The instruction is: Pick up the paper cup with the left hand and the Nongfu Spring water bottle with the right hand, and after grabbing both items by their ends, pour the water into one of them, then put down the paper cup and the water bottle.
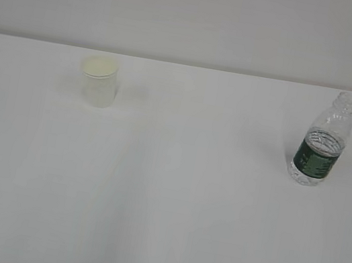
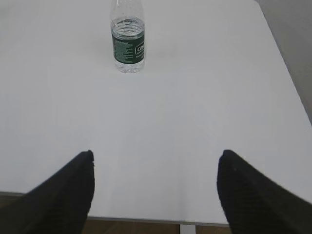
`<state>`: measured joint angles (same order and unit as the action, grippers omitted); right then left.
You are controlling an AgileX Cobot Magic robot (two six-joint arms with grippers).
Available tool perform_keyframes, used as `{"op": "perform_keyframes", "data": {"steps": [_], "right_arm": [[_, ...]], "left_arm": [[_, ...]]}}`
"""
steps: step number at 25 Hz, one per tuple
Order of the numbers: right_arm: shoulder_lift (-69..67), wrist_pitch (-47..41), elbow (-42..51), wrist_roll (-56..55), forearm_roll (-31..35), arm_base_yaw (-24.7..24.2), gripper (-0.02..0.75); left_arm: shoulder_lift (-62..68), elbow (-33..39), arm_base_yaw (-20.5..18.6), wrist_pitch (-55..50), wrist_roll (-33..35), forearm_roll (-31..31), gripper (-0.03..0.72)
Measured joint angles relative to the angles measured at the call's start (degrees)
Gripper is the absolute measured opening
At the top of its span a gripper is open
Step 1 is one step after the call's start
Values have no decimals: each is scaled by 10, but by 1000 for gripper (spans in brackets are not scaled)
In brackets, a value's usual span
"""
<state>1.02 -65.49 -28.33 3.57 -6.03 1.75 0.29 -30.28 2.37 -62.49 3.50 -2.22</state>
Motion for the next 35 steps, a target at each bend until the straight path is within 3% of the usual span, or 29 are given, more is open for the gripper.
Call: {"op": "perform_keyframes", "data": {"steps": [28, 35], "right_arm": [[0, 1, -10, 0, 0, 0, 587], [0, 55, -22, 1, 6, 0, 587]], "left_arm": [[0, -2, 0, 3, 0, -1, 567], [0, -13, 0, 36, 0, -11, 558]]}}
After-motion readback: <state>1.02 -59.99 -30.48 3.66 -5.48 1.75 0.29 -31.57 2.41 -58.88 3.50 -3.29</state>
